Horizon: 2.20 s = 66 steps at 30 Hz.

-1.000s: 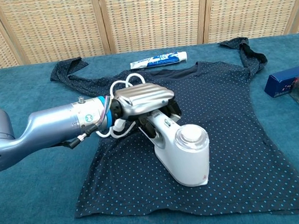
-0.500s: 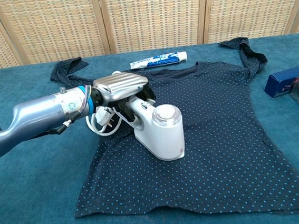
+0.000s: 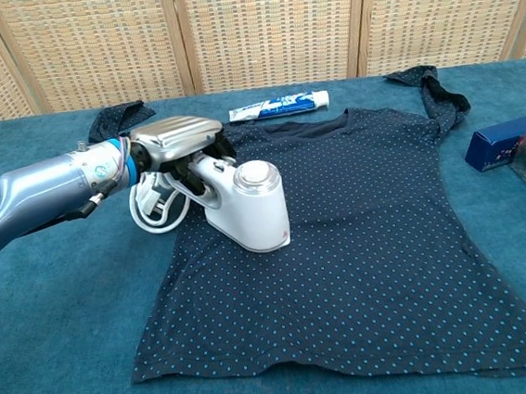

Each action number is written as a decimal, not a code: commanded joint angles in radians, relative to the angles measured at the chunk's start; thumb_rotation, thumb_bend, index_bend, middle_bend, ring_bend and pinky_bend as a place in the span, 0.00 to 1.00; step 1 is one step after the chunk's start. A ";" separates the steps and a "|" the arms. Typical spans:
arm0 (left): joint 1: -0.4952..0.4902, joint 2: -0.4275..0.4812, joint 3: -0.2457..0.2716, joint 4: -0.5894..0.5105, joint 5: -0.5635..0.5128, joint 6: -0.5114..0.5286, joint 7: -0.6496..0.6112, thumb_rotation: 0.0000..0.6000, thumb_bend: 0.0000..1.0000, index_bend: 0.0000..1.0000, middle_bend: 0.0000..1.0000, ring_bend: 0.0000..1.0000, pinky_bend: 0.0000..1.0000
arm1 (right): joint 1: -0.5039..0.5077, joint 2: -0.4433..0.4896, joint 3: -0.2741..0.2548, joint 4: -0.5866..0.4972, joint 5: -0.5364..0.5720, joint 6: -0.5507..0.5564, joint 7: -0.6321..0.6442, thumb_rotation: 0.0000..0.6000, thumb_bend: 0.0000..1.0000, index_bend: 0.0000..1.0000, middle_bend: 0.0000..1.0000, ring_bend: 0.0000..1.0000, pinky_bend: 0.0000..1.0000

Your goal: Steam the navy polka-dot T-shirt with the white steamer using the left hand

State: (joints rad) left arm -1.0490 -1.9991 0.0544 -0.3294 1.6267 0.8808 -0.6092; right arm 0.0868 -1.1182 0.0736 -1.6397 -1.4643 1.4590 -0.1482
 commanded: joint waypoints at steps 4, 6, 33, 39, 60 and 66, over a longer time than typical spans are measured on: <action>0.007 -0.001 0.004 0.006 0.001 0.007 -0.017 1.00 0.51 1.00 0.82 0.74 0.80 | 0.001 -0.001 -0.001 -0.001 0.000 -0.001 -0.002 1.00 0.00 0.01 0.00 0.00 0.00; 0.007 -0.002 0.007 0.002 0.005 0.012 -0.024 1.00 0.51 1.00 0.82 0.74 0.80 | 0.000 -0.001 -0.001 -0.001 -0.001 0.000 -0.001 1.00 0.00 0.01 0.00 0.00 0.00; -0.047 -0.033 0.045 -0.168 0.084 0.105 0.005 1.00 0.51 1.00 0.82 0.74 0.80 | -0.002 0.006 -0.003 -0.006 -0.009 0.006 0.011 1.00 0.00 0.01 0.00 0.00 0.00; -0.059 -0.041 0.046 -0.213 0.094 0.110 0.020 1.00 0.51 1.00 0.82 0.74 0.80 | -0.002 0.009 -0.002 -0.005 -0.009 0.007 0.016 1.00 0.00 0.01 0.00 0.00 0.00; -0.070 -0.043 0.034 -0.263 0.101 0.126 0.082 1.00 0.51 1.00 0.82 0.74 0.80 | -0.005 0.013 -0.001 -0.007 -0.011 0.014 0.022 1.00 0.00 0.01 0.00 0.00 0.00; -0.063 -0.033 0.035 -0.243 0.096 0.116 0.100 1.00 0.51 1.00 0.82 0.74 0.80 | -0.005 0.013 -0.002 -0.007 -0.013 0.013 0.023 1.00 0.00 0.01 0.00 0.00 0.00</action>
State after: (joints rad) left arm -1.1128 -2.0331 0.0891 -0.5742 1.7235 0.9981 -0.5108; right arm 0.0818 -1.1053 0.0715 -1.6465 -1.4768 1.4725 -0.1248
